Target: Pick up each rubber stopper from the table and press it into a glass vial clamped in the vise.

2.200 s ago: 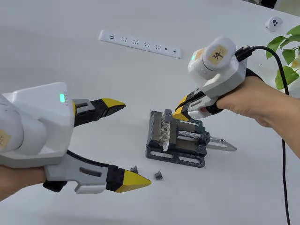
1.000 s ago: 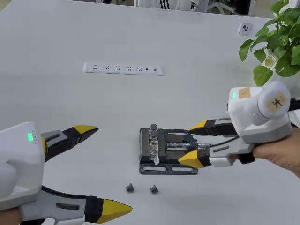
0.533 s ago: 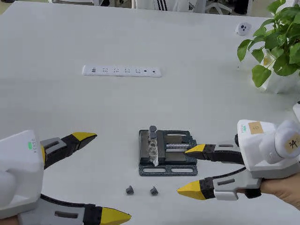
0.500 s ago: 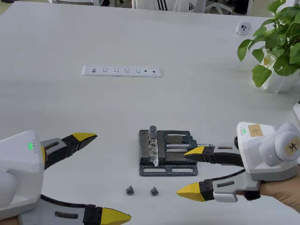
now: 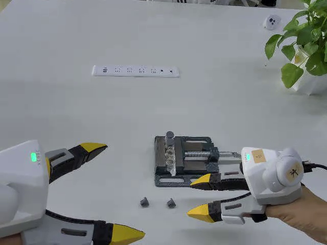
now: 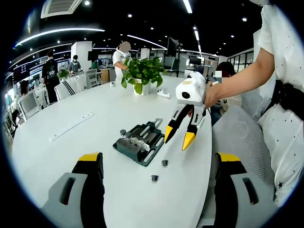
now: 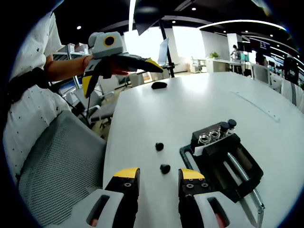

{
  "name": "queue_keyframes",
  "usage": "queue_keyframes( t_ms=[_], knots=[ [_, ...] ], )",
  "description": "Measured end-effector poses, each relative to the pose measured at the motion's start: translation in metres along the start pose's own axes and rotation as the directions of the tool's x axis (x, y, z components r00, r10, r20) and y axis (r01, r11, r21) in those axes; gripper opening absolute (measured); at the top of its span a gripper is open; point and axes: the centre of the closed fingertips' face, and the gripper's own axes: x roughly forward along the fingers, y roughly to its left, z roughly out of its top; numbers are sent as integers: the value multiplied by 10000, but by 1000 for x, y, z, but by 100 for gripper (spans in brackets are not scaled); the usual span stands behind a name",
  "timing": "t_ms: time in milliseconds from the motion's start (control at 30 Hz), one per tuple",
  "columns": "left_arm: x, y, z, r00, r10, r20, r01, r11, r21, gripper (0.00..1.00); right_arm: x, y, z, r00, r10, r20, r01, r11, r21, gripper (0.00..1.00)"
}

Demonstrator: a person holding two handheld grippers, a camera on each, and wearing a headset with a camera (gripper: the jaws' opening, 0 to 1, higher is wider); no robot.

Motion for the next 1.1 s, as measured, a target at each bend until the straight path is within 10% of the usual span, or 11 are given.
queue_keyframes(
  t_ms=[600,1100],
  knots=[
    [8,5,-5,9998,-7,-201,3,9998,-190,97,40,-6,-14,9766,1487,-1551,-1719,9738,-1489,18],
    [8,7,-10,9997,54,-249,-62,9995,-311,96,46,-7,-22,9635,1847,-1940,-2187,9605,-1719,11]
  ],
)
